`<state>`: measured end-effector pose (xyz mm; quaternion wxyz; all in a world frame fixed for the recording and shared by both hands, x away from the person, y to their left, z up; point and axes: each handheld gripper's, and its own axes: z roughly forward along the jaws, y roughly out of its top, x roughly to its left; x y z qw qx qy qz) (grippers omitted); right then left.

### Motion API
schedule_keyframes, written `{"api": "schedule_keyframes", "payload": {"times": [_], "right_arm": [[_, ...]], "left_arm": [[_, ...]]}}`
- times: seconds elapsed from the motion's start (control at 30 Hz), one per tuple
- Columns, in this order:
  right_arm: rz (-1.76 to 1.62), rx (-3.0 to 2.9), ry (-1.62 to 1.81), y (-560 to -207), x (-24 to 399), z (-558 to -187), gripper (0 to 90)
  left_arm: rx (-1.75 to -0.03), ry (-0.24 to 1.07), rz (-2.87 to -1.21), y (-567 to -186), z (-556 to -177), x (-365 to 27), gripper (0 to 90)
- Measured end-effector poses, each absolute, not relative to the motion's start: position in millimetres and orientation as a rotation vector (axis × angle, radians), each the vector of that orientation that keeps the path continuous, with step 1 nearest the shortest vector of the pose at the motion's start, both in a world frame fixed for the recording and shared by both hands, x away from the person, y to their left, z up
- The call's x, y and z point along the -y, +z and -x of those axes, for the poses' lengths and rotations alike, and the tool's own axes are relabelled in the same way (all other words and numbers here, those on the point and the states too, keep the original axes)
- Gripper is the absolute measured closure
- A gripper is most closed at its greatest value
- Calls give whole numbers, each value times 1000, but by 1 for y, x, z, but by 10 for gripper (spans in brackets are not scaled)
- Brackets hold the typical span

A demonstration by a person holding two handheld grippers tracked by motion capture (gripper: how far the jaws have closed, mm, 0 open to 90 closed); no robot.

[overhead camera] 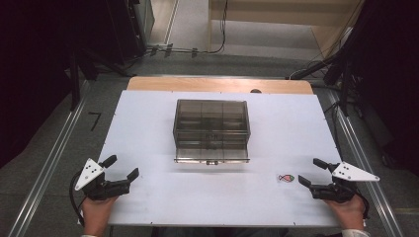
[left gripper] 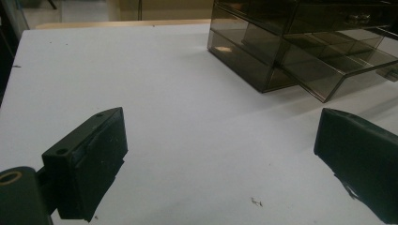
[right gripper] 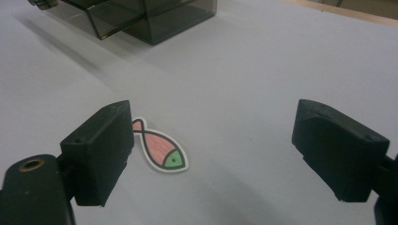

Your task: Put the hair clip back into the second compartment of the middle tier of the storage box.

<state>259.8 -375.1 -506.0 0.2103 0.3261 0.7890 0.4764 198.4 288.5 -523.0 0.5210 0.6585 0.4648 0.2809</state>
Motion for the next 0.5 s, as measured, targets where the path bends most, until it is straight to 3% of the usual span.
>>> {"api": "schedule_keyframes", "payload": {"times": [0.5], "right_arm": [[-841,-2251,1311,-507,366,-258,194]], "left_arm": [[-1114,673,-1578,-523,-199,-289,33]]}}
